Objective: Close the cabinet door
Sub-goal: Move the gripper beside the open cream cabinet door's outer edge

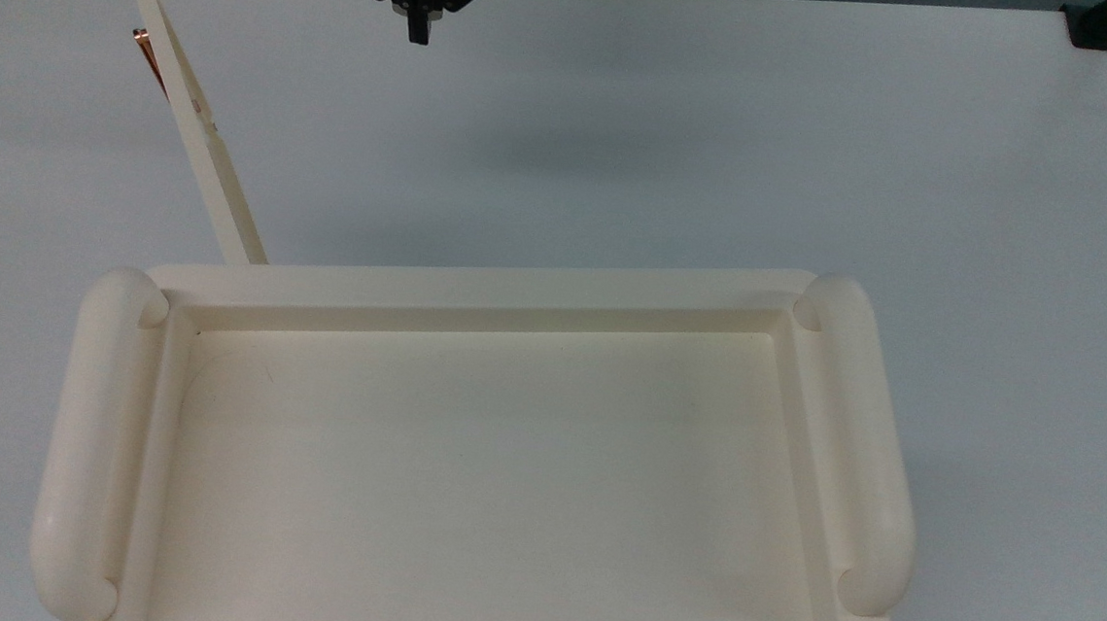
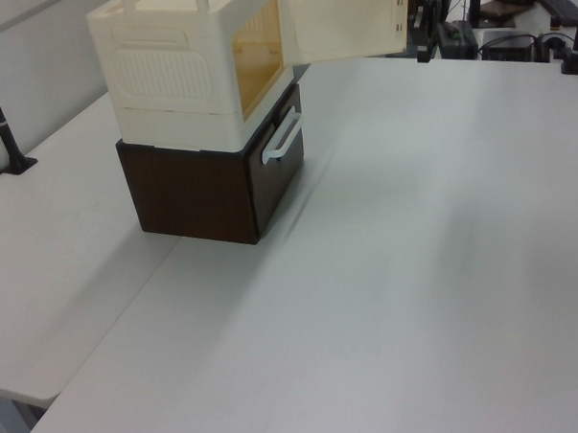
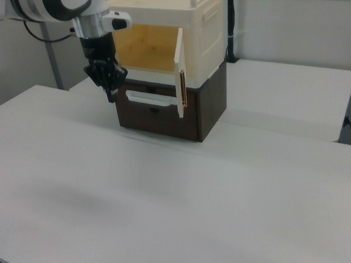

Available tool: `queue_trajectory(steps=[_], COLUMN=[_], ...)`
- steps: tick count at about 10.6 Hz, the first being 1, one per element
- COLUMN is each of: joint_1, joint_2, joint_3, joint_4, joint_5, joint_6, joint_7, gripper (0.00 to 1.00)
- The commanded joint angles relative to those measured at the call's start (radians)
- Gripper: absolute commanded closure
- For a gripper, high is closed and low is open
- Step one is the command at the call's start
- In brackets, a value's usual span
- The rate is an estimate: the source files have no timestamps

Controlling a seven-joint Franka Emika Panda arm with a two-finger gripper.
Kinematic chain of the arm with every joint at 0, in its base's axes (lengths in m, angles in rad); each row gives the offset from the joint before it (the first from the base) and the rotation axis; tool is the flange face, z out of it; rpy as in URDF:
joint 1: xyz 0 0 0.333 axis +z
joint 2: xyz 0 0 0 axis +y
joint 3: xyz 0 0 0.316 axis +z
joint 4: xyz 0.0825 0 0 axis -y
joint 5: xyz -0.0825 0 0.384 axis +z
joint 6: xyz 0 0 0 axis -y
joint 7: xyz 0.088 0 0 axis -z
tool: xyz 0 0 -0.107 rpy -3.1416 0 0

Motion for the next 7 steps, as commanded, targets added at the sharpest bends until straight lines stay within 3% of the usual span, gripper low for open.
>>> queue_trajectory(steps=[1, 4, 7], joint_1=[-0.047, -0.120, -0.183], joint_2=[-0.007, -0.007, -0.007], joint_3=[-0.007, -0.009, -0.017], joint_4=[0.103, 0.143, 0.143], joint_5=[0.036, 0.043, 0.054], joint_6=[0.005, 0.218, 0.327], joint_7=[-0.031, -0.018, -0.015], gripper=[1.00, 1.00, 1.00])
